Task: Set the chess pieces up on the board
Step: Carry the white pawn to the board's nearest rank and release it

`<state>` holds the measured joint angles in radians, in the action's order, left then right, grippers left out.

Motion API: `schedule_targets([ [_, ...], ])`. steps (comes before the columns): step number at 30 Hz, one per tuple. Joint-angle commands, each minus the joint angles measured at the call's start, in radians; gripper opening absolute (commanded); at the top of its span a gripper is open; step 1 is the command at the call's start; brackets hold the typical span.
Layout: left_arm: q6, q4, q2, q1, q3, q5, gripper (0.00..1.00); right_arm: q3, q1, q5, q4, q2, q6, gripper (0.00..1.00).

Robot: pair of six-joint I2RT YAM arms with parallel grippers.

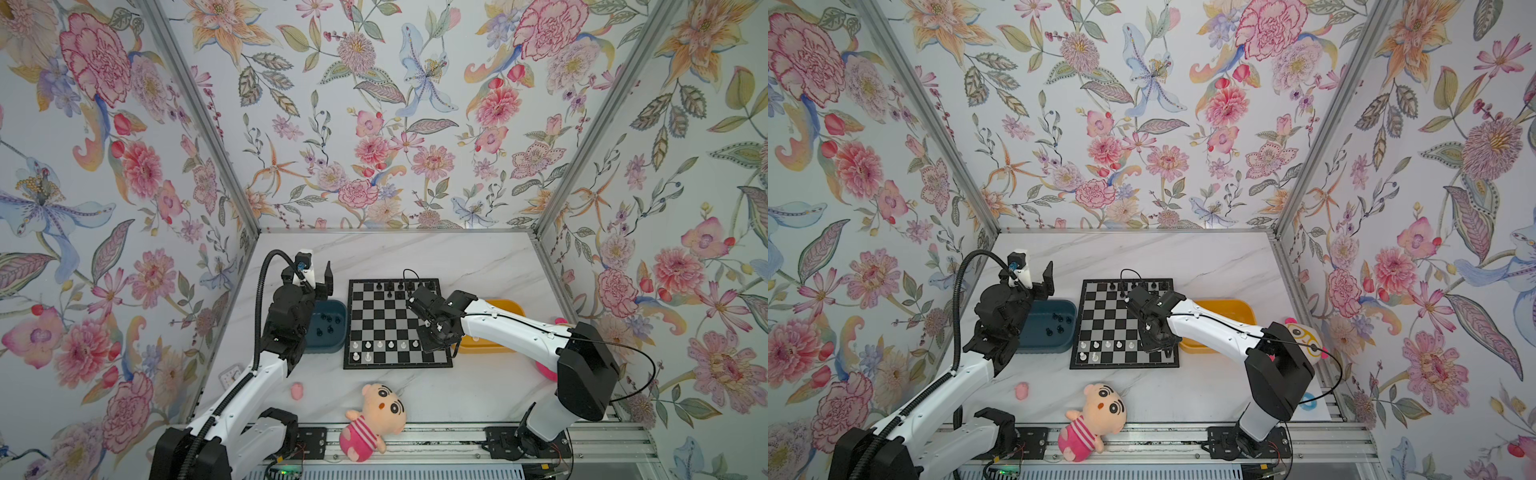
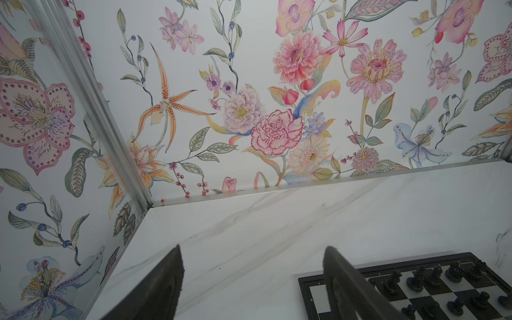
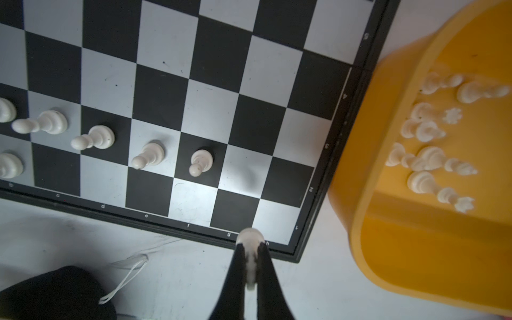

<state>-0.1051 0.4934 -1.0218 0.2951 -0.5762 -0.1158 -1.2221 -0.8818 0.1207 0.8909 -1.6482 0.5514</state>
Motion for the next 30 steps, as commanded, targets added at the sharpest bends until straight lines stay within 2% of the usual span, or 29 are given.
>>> schedule_targets([
  [1,-0.007,-0.003,0.017,0.015,0.007,-0.008,0.8,0.02,-0.011,0.004,-0.028,-0.023,0.02,0.0],
  [11,-0.004,-0.012,0.025,0.018,0.012,-0.015,0.8,0.073,-0.02,-0.016,-0.095,-0.048,0.037,0.0],
  [30,0.004,-0.018,0.026,0.029,0.013,-0.025,0.8,0.084,-0.032,-0.004,-0.1,-0.066,0.046,0.0],
])
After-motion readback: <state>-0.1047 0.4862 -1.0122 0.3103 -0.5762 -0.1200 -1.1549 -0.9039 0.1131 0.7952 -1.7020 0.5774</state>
